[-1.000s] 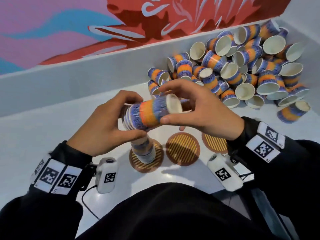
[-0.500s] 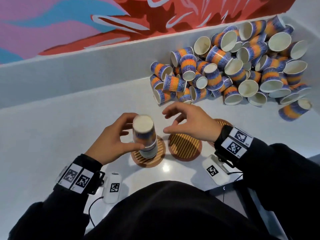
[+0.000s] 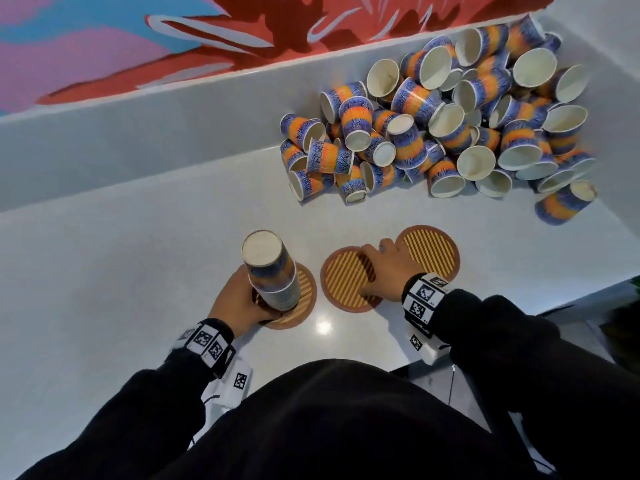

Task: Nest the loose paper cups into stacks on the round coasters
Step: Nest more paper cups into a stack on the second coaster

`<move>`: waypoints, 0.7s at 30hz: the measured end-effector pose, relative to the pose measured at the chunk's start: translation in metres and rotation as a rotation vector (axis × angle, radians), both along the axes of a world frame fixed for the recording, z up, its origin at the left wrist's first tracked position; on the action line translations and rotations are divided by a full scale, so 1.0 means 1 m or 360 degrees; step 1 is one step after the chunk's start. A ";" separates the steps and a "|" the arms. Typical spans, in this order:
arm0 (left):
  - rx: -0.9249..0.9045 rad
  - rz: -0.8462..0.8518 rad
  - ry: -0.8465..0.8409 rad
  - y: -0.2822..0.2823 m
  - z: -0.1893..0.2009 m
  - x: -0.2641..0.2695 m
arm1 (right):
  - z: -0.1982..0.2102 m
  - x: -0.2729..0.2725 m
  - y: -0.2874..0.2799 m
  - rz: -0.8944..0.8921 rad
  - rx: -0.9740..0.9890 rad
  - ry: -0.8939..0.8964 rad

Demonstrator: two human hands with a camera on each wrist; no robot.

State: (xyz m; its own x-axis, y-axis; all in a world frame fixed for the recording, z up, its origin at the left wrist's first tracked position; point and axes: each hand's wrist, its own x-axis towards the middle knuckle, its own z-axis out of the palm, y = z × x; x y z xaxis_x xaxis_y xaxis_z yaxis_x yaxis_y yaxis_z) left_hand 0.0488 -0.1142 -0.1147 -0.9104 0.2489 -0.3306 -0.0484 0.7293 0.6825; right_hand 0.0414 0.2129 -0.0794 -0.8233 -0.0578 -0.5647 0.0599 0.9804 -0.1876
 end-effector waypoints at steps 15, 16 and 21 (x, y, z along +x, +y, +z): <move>0.0037 0.0243 0.0102 0.030 -0.025 -0.033 | -0.008 -0.031 0.014 -0.0143 0.0040 0.0077; 0.0052 0.0259 0.0087 0.032 -0.026 -0.035 | -0.008 -0.032 0.016 -0.0143 0.0039 0.0078; 0.0100 0.0327 0.0014 0.034 -0.032 -0.040 | -0.009 -0.033 0.027 -0.0142 0.0046 0.0094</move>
